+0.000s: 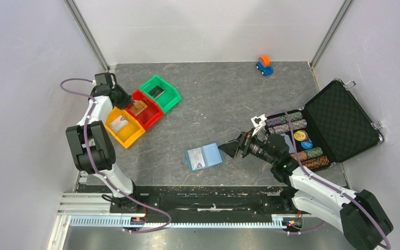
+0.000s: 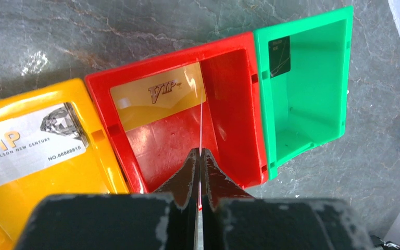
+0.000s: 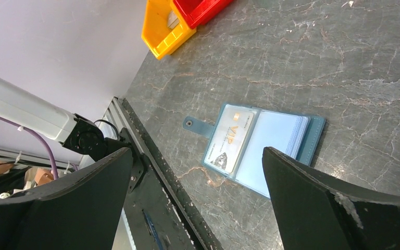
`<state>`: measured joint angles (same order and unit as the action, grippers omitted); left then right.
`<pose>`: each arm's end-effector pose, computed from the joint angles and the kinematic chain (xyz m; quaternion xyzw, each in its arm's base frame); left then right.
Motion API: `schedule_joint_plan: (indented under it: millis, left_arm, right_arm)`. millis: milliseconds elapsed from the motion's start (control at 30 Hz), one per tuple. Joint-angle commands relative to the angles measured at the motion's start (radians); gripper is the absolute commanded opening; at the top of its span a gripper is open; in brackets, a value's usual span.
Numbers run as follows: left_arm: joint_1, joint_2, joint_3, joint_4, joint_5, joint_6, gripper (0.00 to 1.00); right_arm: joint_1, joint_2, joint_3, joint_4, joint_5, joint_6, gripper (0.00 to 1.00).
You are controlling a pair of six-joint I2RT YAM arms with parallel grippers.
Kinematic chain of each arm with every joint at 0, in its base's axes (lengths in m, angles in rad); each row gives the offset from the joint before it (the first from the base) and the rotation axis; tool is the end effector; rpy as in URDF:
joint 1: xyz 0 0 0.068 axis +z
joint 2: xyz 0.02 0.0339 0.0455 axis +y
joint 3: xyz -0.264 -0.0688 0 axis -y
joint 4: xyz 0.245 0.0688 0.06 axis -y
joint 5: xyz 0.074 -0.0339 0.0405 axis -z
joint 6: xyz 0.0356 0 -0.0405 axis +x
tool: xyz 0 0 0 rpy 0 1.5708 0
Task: Take the credit cards out of the card holder
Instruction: Place the credit card in the storage box.
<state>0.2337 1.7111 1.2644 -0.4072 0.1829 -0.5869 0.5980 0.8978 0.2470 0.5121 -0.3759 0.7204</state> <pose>0.3667 0.0806 0.2410 -0.3426 0.8679 -0.1456 0.3289 0.1520 0.1193 0.2044 -0.0771 0.7472 0.5064 0.4234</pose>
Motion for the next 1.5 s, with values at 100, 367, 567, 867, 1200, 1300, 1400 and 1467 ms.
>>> schedule_joint_plan:
  millis: [100,367,567,867,1200,1300,1400,1467]
  left_arm:
    - [0.0,0.042,0.079,0.075,-0.032,-0.006,0.02]
    - [0.0,0.095,0.095,0.087,-0.039,-0.013,0.02]
    - [-0.001,0.121,0.107,0.08,-0.051,0.0,0.03]
    - [0.0,0.149,0.121,0.069,-0.064,0.014,0.13]
    - [0.0,0.157,0.157,0.026,-0.098,0.049,0.23]
    - [0.0,0.149,0.162,0.018,-0.114,0.058,0.25]
    - [0.0,0.145,0.163,0.012,-0.116,0.065,0.26]
    - [0.0,0.147,0.165,0.007,-0.123,0.065,0.27]
  right_arm:
    - [-0.004,0.006,0.067,0.004,0.016,-0.022,0.98]
    - [-0.004,0.003,0.079,-0.023,0.025,-0.028,0.98]
    - [-0.004,0.01,0.08,-0.026,0.026,-0.026,0.98]
    - [-0.004,0.018,0.101,-0.058,0.038,-0.04,0.98]
    - [-0.004,0.01,0.092,-0.06,0.043,-0.034,0.98]
    - [-0.004,0.008,0.1,-0.072,0.042,-0.03,0.98]
    - [-0.005,0.006,0.11,-0.096,0.049,-0.041,0.98]
    - [-0.004,0.007,0.114,-0.106,0.057,-0.043,0.98]
